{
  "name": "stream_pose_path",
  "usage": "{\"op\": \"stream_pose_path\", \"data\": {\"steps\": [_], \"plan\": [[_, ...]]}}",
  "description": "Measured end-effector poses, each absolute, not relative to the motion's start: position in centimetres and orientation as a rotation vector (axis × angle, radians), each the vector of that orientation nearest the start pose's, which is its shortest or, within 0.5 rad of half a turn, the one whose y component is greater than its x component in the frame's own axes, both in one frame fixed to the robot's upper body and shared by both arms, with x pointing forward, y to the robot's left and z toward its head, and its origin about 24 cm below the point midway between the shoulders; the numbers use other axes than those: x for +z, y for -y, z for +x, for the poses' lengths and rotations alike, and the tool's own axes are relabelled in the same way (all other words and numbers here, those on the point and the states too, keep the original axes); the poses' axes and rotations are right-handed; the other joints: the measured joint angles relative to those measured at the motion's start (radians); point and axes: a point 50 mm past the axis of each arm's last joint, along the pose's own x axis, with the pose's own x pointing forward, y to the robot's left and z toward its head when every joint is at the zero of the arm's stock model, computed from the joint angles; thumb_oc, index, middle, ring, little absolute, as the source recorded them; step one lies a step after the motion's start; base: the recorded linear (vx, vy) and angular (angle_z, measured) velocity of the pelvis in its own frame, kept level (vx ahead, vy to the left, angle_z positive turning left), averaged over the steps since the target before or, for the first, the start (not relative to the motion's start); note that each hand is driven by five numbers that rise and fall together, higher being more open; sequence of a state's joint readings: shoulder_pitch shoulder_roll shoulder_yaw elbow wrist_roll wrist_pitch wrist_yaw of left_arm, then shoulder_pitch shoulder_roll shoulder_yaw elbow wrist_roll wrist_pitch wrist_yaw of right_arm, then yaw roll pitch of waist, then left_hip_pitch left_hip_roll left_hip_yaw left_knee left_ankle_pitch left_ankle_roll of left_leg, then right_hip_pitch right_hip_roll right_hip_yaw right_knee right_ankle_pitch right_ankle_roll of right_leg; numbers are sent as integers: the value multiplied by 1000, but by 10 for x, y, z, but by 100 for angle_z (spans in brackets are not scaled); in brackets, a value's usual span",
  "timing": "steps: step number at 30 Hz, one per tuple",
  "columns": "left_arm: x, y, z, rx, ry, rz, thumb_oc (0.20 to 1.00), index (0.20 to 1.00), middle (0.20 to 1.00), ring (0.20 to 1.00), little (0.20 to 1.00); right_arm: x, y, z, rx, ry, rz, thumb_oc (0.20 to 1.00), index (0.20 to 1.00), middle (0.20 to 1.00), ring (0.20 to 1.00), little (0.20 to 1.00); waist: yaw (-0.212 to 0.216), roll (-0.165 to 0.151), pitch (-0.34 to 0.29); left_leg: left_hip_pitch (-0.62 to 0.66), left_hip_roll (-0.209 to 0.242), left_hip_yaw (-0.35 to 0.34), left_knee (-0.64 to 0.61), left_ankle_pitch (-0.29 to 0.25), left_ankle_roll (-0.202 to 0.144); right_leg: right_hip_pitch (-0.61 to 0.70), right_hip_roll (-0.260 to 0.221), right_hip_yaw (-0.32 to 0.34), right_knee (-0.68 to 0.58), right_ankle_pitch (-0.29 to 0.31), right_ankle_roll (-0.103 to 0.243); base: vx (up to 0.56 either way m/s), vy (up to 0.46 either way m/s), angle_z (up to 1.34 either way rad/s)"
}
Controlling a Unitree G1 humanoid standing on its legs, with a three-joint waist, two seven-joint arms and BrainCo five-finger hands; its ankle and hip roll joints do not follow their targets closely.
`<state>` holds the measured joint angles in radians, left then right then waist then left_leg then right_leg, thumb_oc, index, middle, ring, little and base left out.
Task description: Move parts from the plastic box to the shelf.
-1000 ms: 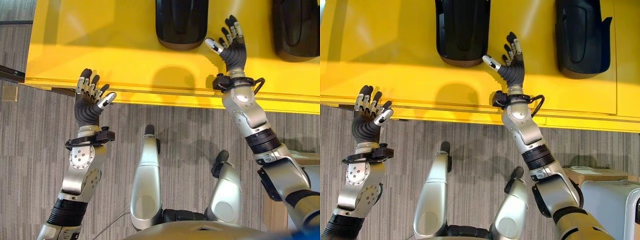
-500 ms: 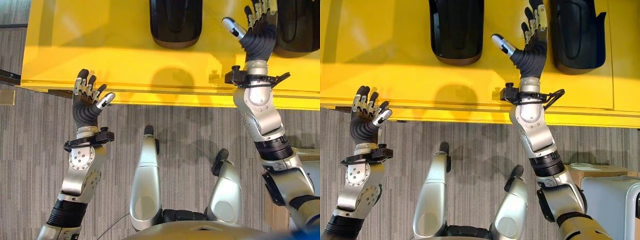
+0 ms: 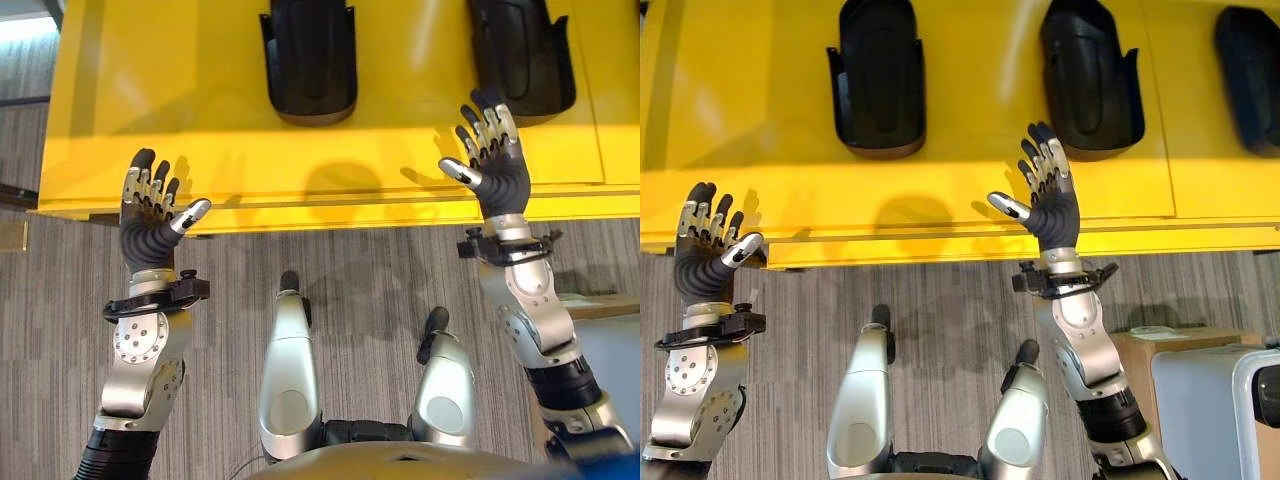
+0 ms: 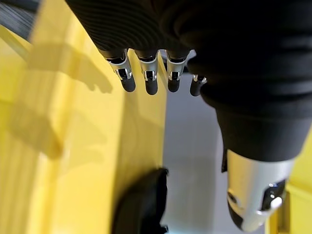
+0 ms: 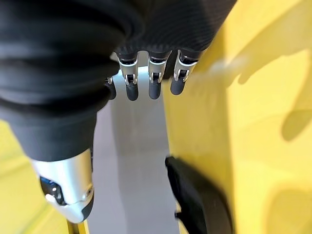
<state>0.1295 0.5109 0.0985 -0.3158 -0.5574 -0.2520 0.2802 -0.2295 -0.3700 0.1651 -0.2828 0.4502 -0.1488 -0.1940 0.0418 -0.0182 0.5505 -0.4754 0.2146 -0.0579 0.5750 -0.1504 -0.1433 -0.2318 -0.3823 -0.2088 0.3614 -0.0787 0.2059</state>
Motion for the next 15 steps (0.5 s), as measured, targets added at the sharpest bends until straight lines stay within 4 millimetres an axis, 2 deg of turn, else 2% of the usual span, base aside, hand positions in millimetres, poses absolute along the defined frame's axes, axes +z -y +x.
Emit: {"op": "stream_pose_path", "data": {"steps": [1, 2, 3, 4, 6, 9, 12, 14, 15], "plan": [[139, -250, 218, 235, 444, -99, 1000, 1000, 1000, 1000, 1000, 174, 152, 266, 150, 549, 156, 1000, 1000, 1000, 1000, 1000, -4, 1, 0, 2, 1, 1, -3, 1, -1, 0, 0, 0, -1, 0, 1, 142, -172, -1], [140, -249, 217, 230, 449, -107, 1000, 1000, 1000, 1000, 1000, 167, 156, 262, 162, 522, 169, 1000, 1000, 1000, 1000, 1000, -19, 3, 0, 33, 18, 17, -36, 7, -9, 24, 4, -7, -22, 5, -1, 151, -212, -7], [142, -251, 213, 230, 461, -114, 1000, 1000, 1000, 1000, 1000, 156, 161, 255, 170, 488, 195, 1000, 1000, 1000, 1000, 1000, -4, 5, -9, 80, 18, 27, -77, 26, -11, 62, 18, -10, -70, 35, -20, 42, -99, -27], [146, -254, 208, 238, 481, -107, 1000, 1000, 1000, 1000, 1000, 149, 165, 250, 175, 460, 200, 1000, 1000, 1000, 1000, 1000, 5, 7, -12, 128, 39, 39, -106, 30, -19, 89, 33, -9, -99, 55, -28, 27, -67, -48], [151, -263, 197, 255, 516, -81, 1000, 1000, 1000, 1000, 1000, 137, 174, 242, 168, 415, 206, 1000, 1000, 1000, 1000, 1000, 0, 22, -51, 189, 68, 74, -157, 31, -22, 142, 64, -5, -165, 60, -28, 24, -83, -46], [149, -260, 196, 232, 515, -95, 1000, 1000, 1000, 1000, 1000, 138, 183, 239, 165, 421, 197, 1000, 1000, 1000, 1000, 1000, -40, 50, -98, 231, 104, 88, -213, 57, -53, 139, 99, 4, -171, 66, -19, 27, -87, -29], [142, -257, 194, 220, 495, -115, 1000, 1000, 1000, 1000, 1000, 135, 186, 237, 175, 408, 206, 1000, 1000, 1000, 1000, 1000, -67, 58, -141, 288, 130, 126, -263, 73, -62, 142, 121, 26, -171, 62, -24, 8, -78, -36], [136, -252, 193, 202, 479, -137, 1000, 1000, 1000, 1000, 1000, 128, 188, 232, 188, 379, 195, 1000, 1000, 1000, 1000, 1000, -100, 73, -184, 348, 152, 161, -315, 93, -78, 150, 142, 46, -169, 55, -34, -16, -101, -36], [135, -250, 193, 187, 472, -140, 1000, 1000, 1000, 1000, 1000, 127, 189, 231, 195, 371, 184, 1000, 1000, 1000, 1000, 1000, -111, 81, -193, 363, 158, 163, -332, 99, -74, 152, 149, 52, -166, 53, -37, -12, -68, -21]]}}
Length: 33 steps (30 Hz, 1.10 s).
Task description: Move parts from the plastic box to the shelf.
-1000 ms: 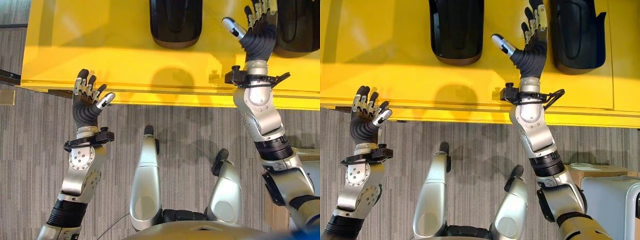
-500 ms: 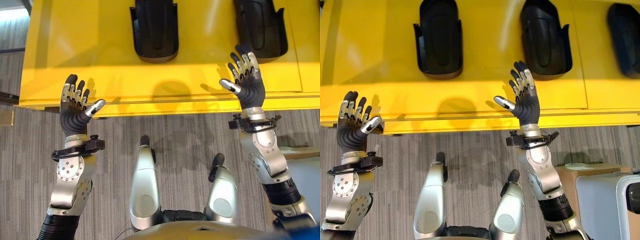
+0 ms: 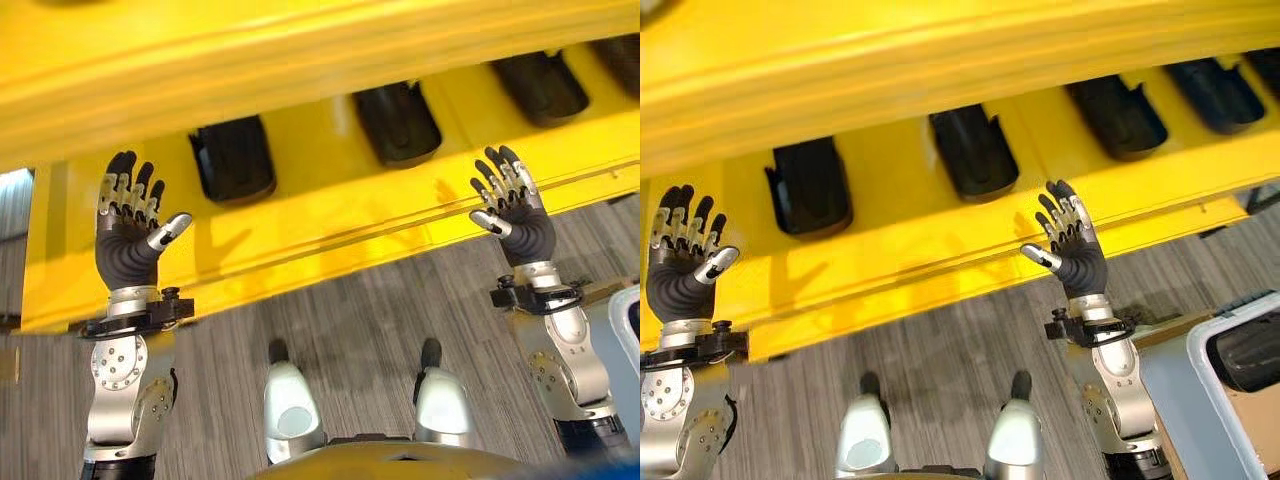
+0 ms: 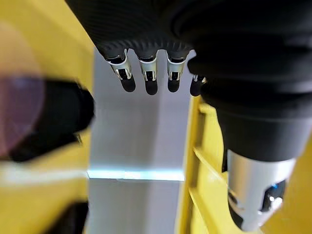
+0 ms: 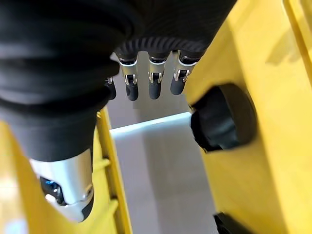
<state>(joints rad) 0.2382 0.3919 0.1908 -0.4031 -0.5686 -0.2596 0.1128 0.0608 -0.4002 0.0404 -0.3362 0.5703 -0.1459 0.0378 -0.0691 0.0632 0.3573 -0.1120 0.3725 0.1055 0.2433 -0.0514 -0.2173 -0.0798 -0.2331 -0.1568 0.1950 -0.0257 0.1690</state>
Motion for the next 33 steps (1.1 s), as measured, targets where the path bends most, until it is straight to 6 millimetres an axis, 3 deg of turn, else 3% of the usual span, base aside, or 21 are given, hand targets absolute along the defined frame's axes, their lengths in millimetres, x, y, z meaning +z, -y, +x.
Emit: {"op": "stream_pose_path", "data": {"steps": [8, 12, 13, 14, 15, 16, 17, 18, 19, 20, 21, 22, 23, 24, 26, 28, 30, 33], "plan": [[125, -242, 193, 152, 429, -165, 1000, 1000, 1000, 1000, 1000, 130, 187, 234, 250, 357, 146, 1000, 1000, 1000, 1000, 1000, -15, 43, -42, 50, 29, 51, -72, 53, 15, -111, 32, 62, 154, -73, -39, -27, -142, -19], [121, -235, 194, 135, 412, -191, 1000, 1000, 1000, 1000, 1000, 132, 187, 235, 274, 357, 119, 1000, 1000, 1000, 1000, 1000, 6, 67, -60, 60, 53, 49, -105, 96, 72, -147, 60, 57, 221, -114, -58, 27, -184, -5], [122, -230, 197, 115, 417, -202, 1000, 1000, 1000, 1000, 1000, 132, 187, 235, 273, 356, 119, 1000, 1000, 1000, 1000, 1000, 10, 67, -61, 57, 48, 46, -109, 129, 115, -161, 61, 57, 232, -117, -64, 22, -223, -4], [121, -228, 199, 104, 412, -210, 1000, 1000, 1000, 1000, 1000, 131, 187, 235, 271, 351, 120, 1000, 1000, 1000, 1000, 1000, 21, 64, -60, 56, 40, 29, -111, 171, 127, -162, 58, 58, 227, -118, -68, 19, -249, -12], [118, -225, 200, 101, 407, -225, 1000, 1000, 1000, 1000, 1000, 129, 187, 235, 270, 345, 124, 1000, 1000, 1000, 1000, 1000, 36, 53, -60, 48, 16, -39, -105, 223, 128, -154, 54, 75, 200, -114, -74, 6, -172, -15], [117, -224, 200, 105, 404, -236, 1000, 1000, 1000, 1000, 1000, 128, 186, 236, 267, 342, 129, 1000, 1000, 1000, 1000, 1000, 41, 38, -62, 33, -8, -96, -87, 232, 116, -153, 49, 92, 183, -111, -79, 40, -180, -30], [113, -223, 200, 115, 395, -254, 1000, 1000, 1000, 1000, 1000, 128, 186, 236, 266, 342, 134, 1000, 1000, 1000, 1000, 1000, 54, 17, -70, 5, -84, -158, -23, 214, 109, -147, 26, 119, 127, -84, -95, 85, -254, -29], [109, -222, 200, 121, 386, -274, 1000, 1000, 1000, 1000, 1000, 127, 188, 235, 262, 339, 136, 1000, 1000, 1000, 1000, 1000, 58, 11, -75, -8, -181, -224, 0, 129, 96, -106, 8, 150, 24, -42, -88, 83, -259, -31], [109, -222, 200, 125, 387, -277, 1000, 1000, 1000, 1000, 1000, 127, 188, 235, 263, 339, 143, 1000, 1000, 1000, 1000, 1000, 59, 8, -77, -1, -241, -228, 0, 98, 99, -82, 6, 156, -41, -11, -89, 90, -221, -32], [107, -224, 197, 139, 382, -276, 1000, 1000, 1000, 1000, 1000, 128, 185, 235, 276, 338, 156, 1000, 1000, 1000, 1000, 1000, 64, -12, -91, -9, -346, -193, 14, -6, 141, -56, -29, 183, -139, 64, -62, 53, -68, -63], [104, -228, 192, 156, 366, -263, 1000, 1000, 1000, 1000, 1000, 128, 183, 235, 294, 345, 167, 1000, 1000, 1000, 1000, 1000, 81, 29, -104, 10, -380, -151, -52, -69, 196, -66, 17, 169, -144, 52, -68, 70, -64, -80], [106, -233, 191, 162, 365, -243, 1000, 1000, 1000, 1000, 1000, 125, 178, 235, 302, 329, 194, 1000, 1000, 1000, 1000, 1000, 94, 12, -102, 20, -362, -123, -61, -75, 188, -96, 22, 176, -83, 46, -69, 59, -7, -76], [105, -238, 188, 182, 359, -228, 1000, 1000, 1000, 1000, 1000, 118, 170, 234, 332, 294, 212, 1000, 1000, 1000, 1000, 1000, 113, -12, -108, 16, -348, -112, -66, -72, 188, -165, 59, 146, 102, 1, -79, 56, 11, -51], [104, -242, 185, 194, 352, -214, 1000, 1000, 1000, 1000, 1000, 114, 165, 233, 358, 277, 224, 1000, 1000, 1000, 1000, 1000, 121, -49, -128, 27, -369, -111, -82, -71, 182, -190, 82, 95, 168, -60, -116, 90, 28, -45], [94, -240, 182, 200, 300, -227, 1000, 1000, 1000, 1000, 1000, 115, 166, 236, 351, 289, 234, 1000, 1000, 1000, 1000, 1000, 131, -50, -137, 46, -366, -119, -88, -56, 169, -133, 100, 88, 70, -43, -122, 64, 58, -31], [94, -237, 182, 186, 300, -236, 1000, 1000, 1000, 1000, 1000, 114, 168, 236, 346, 283, 227, 1000, 1000, 1000, 1000, 1000, 135, -15, -155, 78, -378, -137, -142, -37, 194, -56, 115, 107, -111, 65, -104, 59, 47, -38], [96, -236, 182, 174, 307, -234, 1000, 1000, 1000, 1000, 1000, 110, 167, 234, 351, 263, 222, 1000, 1000, 1000, 1000, 1000, 133, -8, -157, 109, -390, -114, -179, -23, 203, 9, 105, 121, -235, 128, -91, 53, 33, -27], [102, -233, 189, 152, 342, -239, 1000, 1000, 1000, 1000, 1000, 99, 171, 226, 333, 211, 226, 1000, 1000, 1000, 1000, 1000, 97, -19, -162, 134, -404, -114, -197, -26, 207, 52, 92, 116, -289, 150, -82, 14, 64, -3]]}}
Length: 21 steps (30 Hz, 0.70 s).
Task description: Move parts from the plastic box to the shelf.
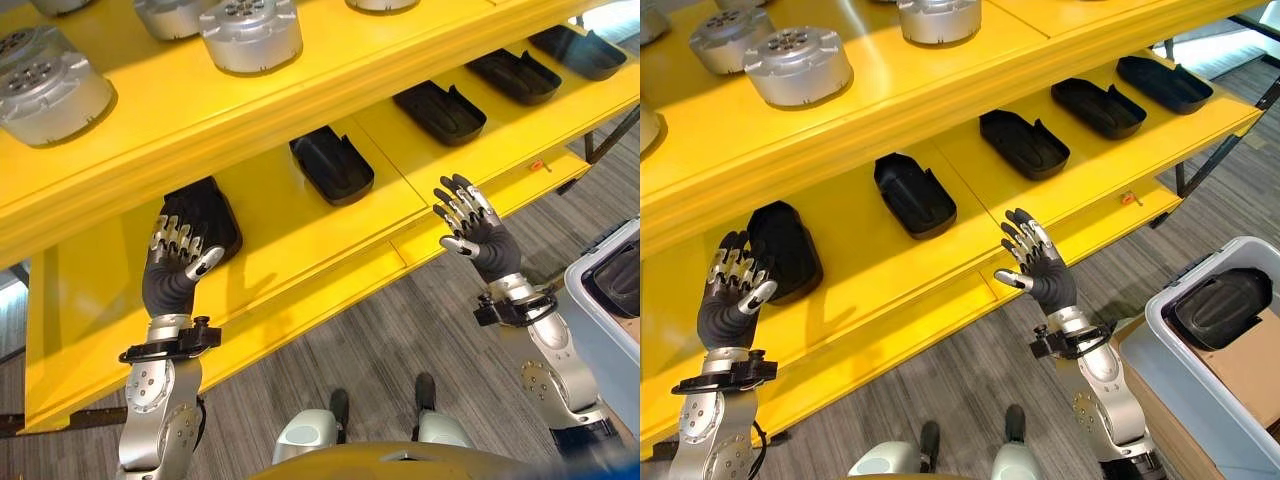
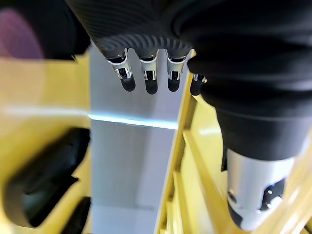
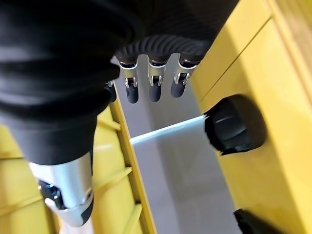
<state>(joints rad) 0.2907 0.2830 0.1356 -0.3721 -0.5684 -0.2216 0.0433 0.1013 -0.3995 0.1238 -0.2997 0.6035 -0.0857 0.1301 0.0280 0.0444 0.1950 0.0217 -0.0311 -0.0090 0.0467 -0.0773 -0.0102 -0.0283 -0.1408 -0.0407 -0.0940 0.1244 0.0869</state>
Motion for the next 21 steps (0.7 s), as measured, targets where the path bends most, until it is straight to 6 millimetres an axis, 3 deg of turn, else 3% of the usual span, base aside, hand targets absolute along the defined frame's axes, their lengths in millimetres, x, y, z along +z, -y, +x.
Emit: {"op": "stream_pose_path", "data": {"steps": [2, 4, 6, 7, 8, 9, 10, 11, 12, 14, 15, 17, 18, 19, 21], "plan": [[101, -234, 188, 157, 332, -232, 1000, 1000, 1000, 1000, 1000, 95, 174, 221, 324, 194, 228, 1000, 1000, 1000, 1000, 1000, -23, -10, 3, 4, -2, 14, -12, 3, 8, -23, 1, 11, 21, 6, -1, -172, -2, -24], [105, -237, 190, 155, 342, -211, 1000, 1000, 1000, 1000, 1000, 102, 166, 228, 357, 220, 231, 1000, 1000, 1000, 1000, 1000, -6, -16, 17, -44, 15, 68, 32, -5, 16, -117, 18, 16, 104, 26, -7, -75, -92, -82], [108, -240, 194, 149, 345, -181, 1000, 1000, 1000, 1000, 1000, 103, 155, 236, 396, 220, 241, 1000, 1000, 1000, 1000, 1000, 13, -20, 26, -50, 73, 143, 51, -15, 29, -135, 37, -75, 63, 118, 16, 15, -181, -101], [109, -240, 195, 156, 353, -193, 1000, 1000, 1000, 1000, 1000, 100, 155, 239, 392, 210, 251, 1000, 1000, 1000, 1000, 1000, 16, 6, 33, -40, 106, 163, 45, -9, 27, -138, 12, -210, 140, -7, -83, 53, -177, -53], [109, -240, 194, 158, 352, -194, 1000, 1000, 1000, 1000, 1000, 99, 155, 240, 390, 205, 249, 1000, 1000, 1000, 1000, 1000, 17, 21, 30, -40, 120, 167, 43, -9, 23, -134, -17, -255, 188, -18, -80, 64, -190, -50], [111, -242, 194, 158, 359, -178, 1000, 1000, 1000, 1000, 1000, 100, 154, 240, 393, 206, 251, 1000, 1000, 1000, 1000, 1000, 25, 34, 36, -32, 139, 175, 39, -3, 13, -135, -79, -264, 237, -35, -65, 68, -213, -43], [111, -248, 191, 181, 350, -160, 1000, 1000, 1000, 1000, 1000, 100, 153, 240, 396, 209, 258, 1000, 1000, 1000, 1000, 1000, 31, 22, 29, -28, 137, 195, 25, 0, 9, -124, -143, -244, 249, -42, -54, 60, -234, -56], [110, -252, 188, 205, 341, -150, 1000, 1000, 1000, 1000, 1000, 100, 152, 240, 396, 211, 264, 1000, 1000, 1000, 1000, 1000, 39, 7, 23, -26, 126, 206, 18, 8, 3, -100, -193, -240, 205, -30, -19, 38, -170, -45], [110, -254, 187, 206, 337, -139, 1000, 1000, 1000, 1000, 1000, 100, 151, 240, 395, 211, 263, 1000, 1000, 1000, 1000, 1000, 43, -9, 19, -21, 122, 207, 14, 12, -3, -82, -219, -234, 176, -22, -9, 54, -303, -34], [111, -257, 186, 197, 326, -105, 1000, 1000, 1000, 1000, 1000, 97, 148, 241, 387, 205, 275, 1000, 1000, 1000, 1000, 1000, 42, -36, 9, -22, 121, 238, -4, 30, -33, -64, -278, -295, 130, -27, -11, 132, -371, -37], [111, -261, 184, 219, 322, -99, 1000, 1000, 1000, 1000, 1000, 95, 142, 245, 398, 197, 268, 1000, 1000, 1000, 1000, 1000, 55, -46, 4, -17, 144, 274, -14, 42, -61, -71, -320, -419, 107, -33, -4, 98, -218, -59], [110, -263, 183, 237, 320, -101, 1000, 1000, 1000, 1000, 1000, 92, 141, 245, 403, 184, 270, 1000, 1000, 1000, 1000, 1000, 57, -59, -3, 6, 164, 278, -23, 46, -108, -42, -317, -452, 70, 11, -9, 122, -271, -51], [113, -266, 181, 250, 333, -89, 1000, 1000, 1000, 1000, 1000, 88, 139, 241, 408, 161, 277, 1000, 1000, 1000, 1000, 1000, 57, -92, -15, 33, 172, 286, -46, 59, -148, -28, -302, -446, 76, 83, 45, 214, -513, -53], [103, -262, 181, 282, 319, -145, 1000, 1000, 1000, 1000, 1000, 87, 143, 241, 411, 151, 248, 1000, 1000, 1000, 1000, 1000, 73, -52, -25, 39, 216, 285, -51, 63, -148, -30, -251, -440, 64, 92, 95, 150, -437, -52], [95, -249, 181, 287, 311, -209, 1000, 1000, 1000, 1000, 1000, 91, 157, 242, 396, 156, 176, 1000, 1000, 1000, 1000, 1000, 40, 15, -18, 30, 279, 230, -52, 76, -154, -37, -177, -439, 77, 48, 67, 213, -454, -37]]}}
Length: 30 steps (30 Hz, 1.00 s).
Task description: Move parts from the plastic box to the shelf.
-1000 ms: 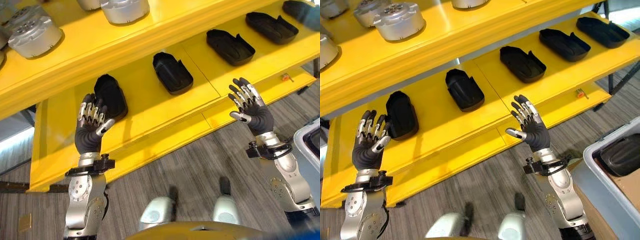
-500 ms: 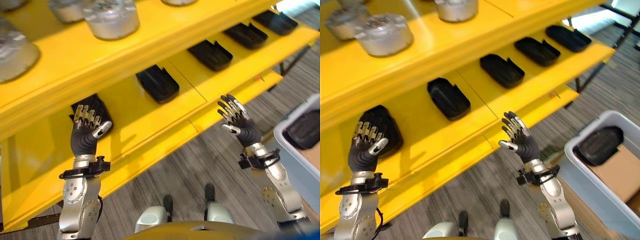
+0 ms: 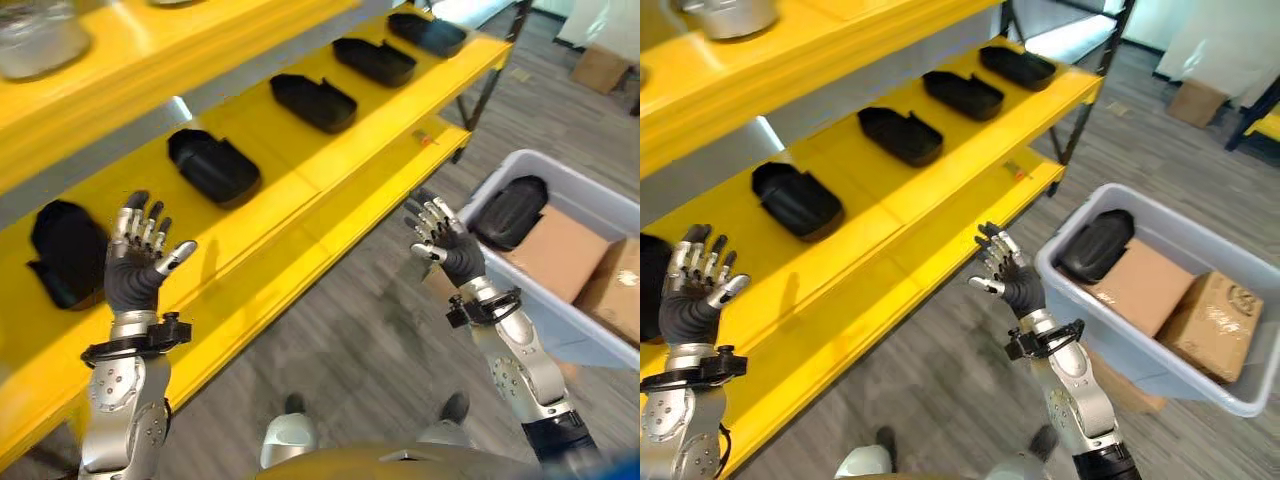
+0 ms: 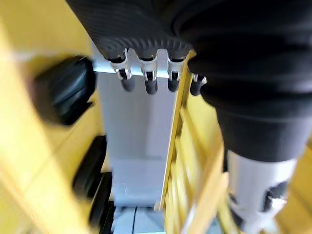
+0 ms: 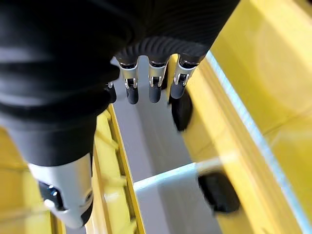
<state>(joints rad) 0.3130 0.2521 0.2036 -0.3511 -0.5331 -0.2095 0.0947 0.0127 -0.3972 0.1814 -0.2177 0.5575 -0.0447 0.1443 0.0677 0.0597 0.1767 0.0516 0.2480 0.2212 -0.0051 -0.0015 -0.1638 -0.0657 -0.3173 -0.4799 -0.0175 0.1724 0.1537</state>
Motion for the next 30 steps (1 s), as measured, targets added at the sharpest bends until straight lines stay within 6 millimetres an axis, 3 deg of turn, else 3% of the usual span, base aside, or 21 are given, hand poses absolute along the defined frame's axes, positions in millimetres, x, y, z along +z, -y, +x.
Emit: {"op": "stream_pose_path", "data": {"steps": [1, 4, 8, 12, 15, 16, 18, 19, 21, 23, 25, 26, 27, 28, 29, 30], "plan": [[91, -243, 182, 278, 303, -240, 1000, 1000, 1000, 1000, 1000, 93, 168, 242, 369, 155, 139, 1000, 1000, 1000, 1000, 1000, -15, 25, 1, 2, 32, -13, 0, 16, 9, -16, 31, -4, 20, -21, -14, 154, -342, -27], [94, -241, 186, 266, 317, -242, 1000, 1000, 1000, 1000, 1000, 95, 180, 241, 322, 161, 120, 1000, 1000, 1000, 1000, 1000, -63, 32, 5, 1, 79, -12, 9, 42, 8, -34, 70, 1, 55, -63, -34, 143, -347, -20], [106, -241, 195, 232, 361, -220, 1000, 1000, 1000, 1000, 1000, 94, 176, 241, 321, 164, 141, 1000, 1000, 1000, 1000, 1000, -81, 8, 24, -6, 111, -13, 28, 46, 2, -70, 103, 28, 75, -83, -50, 191, -267, -30], [110, -244, 197, 219, 369, -190, 1000, 1000, 1000, 1000, 1000, 94, 174, 240, 315, 170, 169, 1000, 1000, 1000, 1000, 1000, -59, -15, 39, -49, 136, -54, 178, 58, 14, -115, 119, 76, 141, -124, -87, 156, -318, -49], [110, -241, 198, 203, 365, -189, 1000, 1000, 1000, 1000, 1000, 92, 175, 235, 303, 166, 175, 1000, 1000, 1000, 1000, 1000, -58, -54, 43, -124, 151, -102, 351, 162, 42, -109, 164, 114, 125, -143, -133, 215, -271, -43], [109, -238, 199, 190, 360, -196, 1000, 1000, 1000, 1000, 1000, 94, 177, 234, 287, 178, 182, 1000, 1000, 1000, 1000, 1000, -39, -95, 60, -206, 107, -154, 463, 109, 31, -97, 155, 168, 86, -122, -167, 100, -66, -71], [105, -236, 197, 182, 338, -198, 1000, 1000, 1000, 1000, 1000, 98, 178, 231, 291, 194, 176, 1000, 1000, 1000, 1000, 1000, -39, -123, 62, -275, -38, -212, 412, -5, 35, -98, 141, 201, 31, -105, -170, 282, -19, -84], [103, -234, 196, 178, 328, -200, 1000, 1000, 1000, 1000, 1000, 98, 179, 231, 290, 192, 172, 1000, 1000, 1000, 1000, 1000, -48, -126, 65, -316, -80, -201, 351, -19, 52, -91, 153, 223, 6, -105, -173, 392, 51, -91], [99, -232, 197, 169, 314, -202, 1000, 1000, 1000, 1000, 1000, 90, 180, 225, 285, 161, 181, 1000, 1000, 1000, 1000, 1000, -48, -111, 74, -328, -109, -175, 192, -2, 61, -53, 165, 223, -10, -98, -176, 306, 97, -78], [96, -232, 198, 171, 304, -206, 1000, 1000, 1000, 1000, 1000, 82, 185, 218, 271, 120, 169, 1000, 1000, 1000, 1000, 1000, -40, -88, 78, -310, -133, -230, 69, 4, 51, -28, 180, 269, -21, -103, -167, 332, 110, -93], [94, -231, 198, 181, 298, -220, 1000, 1000, 1000, 1000, 1000, 80, 186, 218, 277, 106, 151, 1000, 1000, 1000, 1000, 1000, -30, -42, 73, -308, -149, -309, 15, -5, 53, -15, 201, 340, -65, -114, -151, 319, 127, -134], [94, -230, 199, 192, 309, -238, 1000, 1000, 1000, 1000, 1000, 83, 186, 219, 290, 110, 132, 1000, 1000, 1000, 1000, 1000, -11, 9, 75, -300, -132, -337, 13, 15, 50, -6, 236, 360, -64, -127, -141, 207, 77, -119], [96, -229, 201, 194, 317, -245, 1000, 1000, 1000, 1000, 1000, 83, 185, 220, 296, 112, 135, 1000, 1000, 1000, 1000, 1000, -1, 17, 85, -293, -120, -325, 28, 50, 50, -29, 242, 375, 1, -137, -129, 274, 154, -132], [102, -231, 201, 183, 340, -229, 1000, 1000, 1000, 1000, 1000, 81, 179, 220, 301, 110, 172, 1000, 1000, 1000, 1000, 1000, 4, -5, 92, -266, -124, -305, 38, 74, 49, -63, 240, 384, 171, -203, -144, 250, 185, -97], [105, -233, 200, 166, 343, -196, 1000, 1000, 1000, 1000, 1000, 78, 174, 219, 301, 110, 207, 1000, 1000, 1000, 1000, 1000, 6, -58, 87, -235, -157, -304, 53, 69, 49, -18, 220, 414, 130, -243, -113, 342, 270, -97], [102, -235, 197, 170, 322, -182, 1000, 1000, 1000, 1000, 1000, 77, 172, 220, 303, 111, 220, 1000, 1000, 1000, 1000, 1000, 11, -61, 79, -225, -164, -307, 64, 62, 61, 14, 222, 437, 74, -240, -114, 238, 203, -65]]}}
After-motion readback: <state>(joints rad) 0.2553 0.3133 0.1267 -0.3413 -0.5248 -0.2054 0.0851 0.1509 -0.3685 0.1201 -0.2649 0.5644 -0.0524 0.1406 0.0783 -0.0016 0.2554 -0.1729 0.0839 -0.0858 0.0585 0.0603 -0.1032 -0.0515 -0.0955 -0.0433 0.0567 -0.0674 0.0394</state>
